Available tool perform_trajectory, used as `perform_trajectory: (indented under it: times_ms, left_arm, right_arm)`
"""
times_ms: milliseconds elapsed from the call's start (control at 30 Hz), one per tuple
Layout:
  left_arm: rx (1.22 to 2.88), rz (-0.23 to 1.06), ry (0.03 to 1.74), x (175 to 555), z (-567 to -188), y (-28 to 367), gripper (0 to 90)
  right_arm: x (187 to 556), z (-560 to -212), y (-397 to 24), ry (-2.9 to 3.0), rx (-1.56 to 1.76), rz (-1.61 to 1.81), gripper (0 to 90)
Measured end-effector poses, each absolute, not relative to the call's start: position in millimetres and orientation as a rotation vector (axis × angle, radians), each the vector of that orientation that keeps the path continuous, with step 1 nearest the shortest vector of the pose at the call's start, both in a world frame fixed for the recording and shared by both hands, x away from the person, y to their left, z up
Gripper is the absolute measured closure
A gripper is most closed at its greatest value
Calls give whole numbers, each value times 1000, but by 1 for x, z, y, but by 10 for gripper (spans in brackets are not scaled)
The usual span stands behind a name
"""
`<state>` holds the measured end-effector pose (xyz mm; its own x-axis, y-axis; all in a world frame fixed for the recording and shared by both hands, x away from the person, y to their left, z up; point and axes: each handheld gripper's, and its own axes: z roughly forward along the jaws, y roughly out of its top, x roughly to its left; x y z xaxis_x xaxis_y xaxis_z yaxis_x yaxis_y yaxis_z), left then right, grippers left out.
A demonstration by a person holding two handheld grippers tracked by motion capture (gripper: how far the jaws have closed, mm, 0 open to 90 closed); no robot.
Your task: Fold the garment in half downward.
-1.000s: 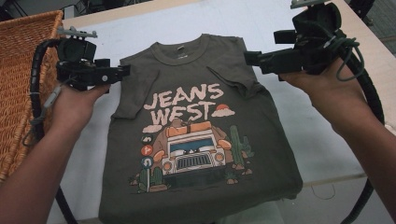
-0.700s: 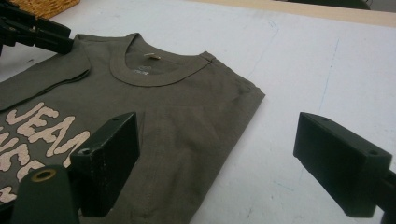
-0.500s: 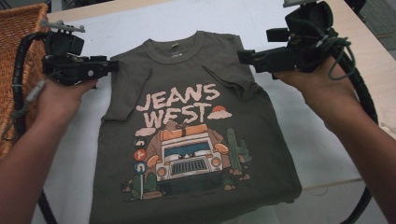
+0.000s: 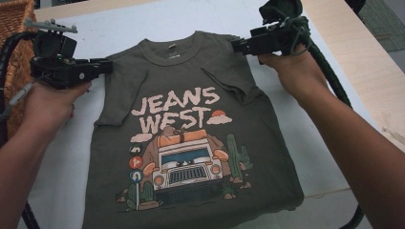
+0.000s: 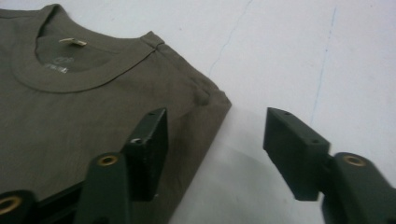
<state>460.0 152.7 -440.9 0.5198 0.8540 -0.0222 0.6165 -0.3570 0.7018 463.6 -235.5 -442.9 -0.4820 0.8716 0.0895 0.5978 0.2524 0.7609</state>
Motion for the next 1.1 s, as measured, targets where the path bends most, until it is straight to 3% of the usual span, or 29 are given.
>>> perform_trajectory:
  times_ms: [133, 333, 400, 700, 867, 1100]
  left_arm:
    - [2079, 444, 1220, 461, -441, 153, 802]
    - [2055, 430, 1245, 461, -442, 154, 823]
    - [2050, 420, 1249, 460, -442, 153, 866]
    - [1970, 392, 1280, 446, -433, 157, 882]
    - [1884, 403, 1205, 410, -417, 159, 882]
    - [1903, 435, 1074, 348, -401, 153, 880]
  right_arm:
    - [474, -448, -231, 2178, 1381, 1061, 539]
    - [480, -449, -233, 2176, 1391, 1120, 794]
    - [479, -449, -229, 2197, 1352, 1114, 861]
    - [458, -431, -231, 2166, 1293, 1156, 873]
    - [428, -411, -236, 2135, 1244, 1255, 873]
    - [371, -393, -246, 2106, 1199, 1340, 877]
